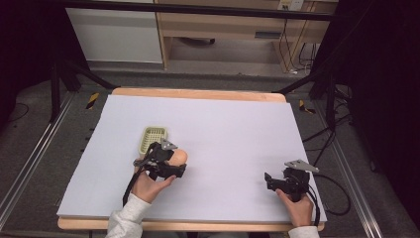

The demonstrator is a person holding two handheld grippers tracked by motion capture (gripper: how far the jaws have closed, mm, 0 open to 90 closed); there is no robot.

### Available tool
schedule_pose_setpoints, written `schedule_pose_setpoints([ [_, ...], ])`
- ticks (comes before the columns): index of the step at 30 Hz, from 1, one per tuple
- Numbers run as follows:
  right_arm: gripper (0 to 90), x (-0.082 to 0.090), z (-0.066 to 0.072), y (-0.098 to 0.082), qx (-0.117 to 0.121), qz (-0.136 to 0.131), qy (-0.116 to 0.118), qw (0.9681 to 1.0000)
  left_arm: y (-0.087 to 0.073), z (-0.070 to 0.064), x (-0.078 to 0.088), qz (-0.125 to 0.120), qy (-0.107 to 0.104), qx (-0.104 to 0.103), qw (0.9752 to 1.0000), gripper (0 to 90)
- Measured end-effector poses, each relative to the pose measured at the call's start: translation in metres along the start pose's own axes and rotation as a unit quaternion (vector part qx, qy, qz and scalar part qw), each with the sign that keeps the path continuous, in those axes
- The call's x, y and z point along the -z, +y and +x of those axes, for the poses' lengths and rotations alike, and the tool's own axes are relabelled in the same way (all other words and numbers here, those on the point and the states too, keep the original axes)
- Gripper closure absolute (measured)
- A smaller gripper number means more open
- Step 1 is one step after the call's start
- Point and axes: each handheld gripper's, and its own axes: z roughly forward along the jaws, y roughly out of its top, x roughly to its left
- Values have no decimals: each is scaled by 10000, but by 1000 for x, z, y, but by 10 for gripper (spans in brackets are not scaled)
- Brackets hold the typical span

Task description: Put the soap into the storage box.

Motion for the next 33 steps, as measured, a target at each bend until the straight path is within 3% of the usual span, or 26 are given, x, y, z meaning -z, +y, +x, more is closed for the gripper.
schedule_pose_setpoints([
  [16, 64, -1, 0, 0, 2, -6, 1, 10000, 2, 22, 10, -126, 127, 234, 9996, 315],
  [33, 64, -3, 1, 1, 18, 9, -5, 10000, 10, 39, 11, -204, 249, 345, 9989, 316],
])
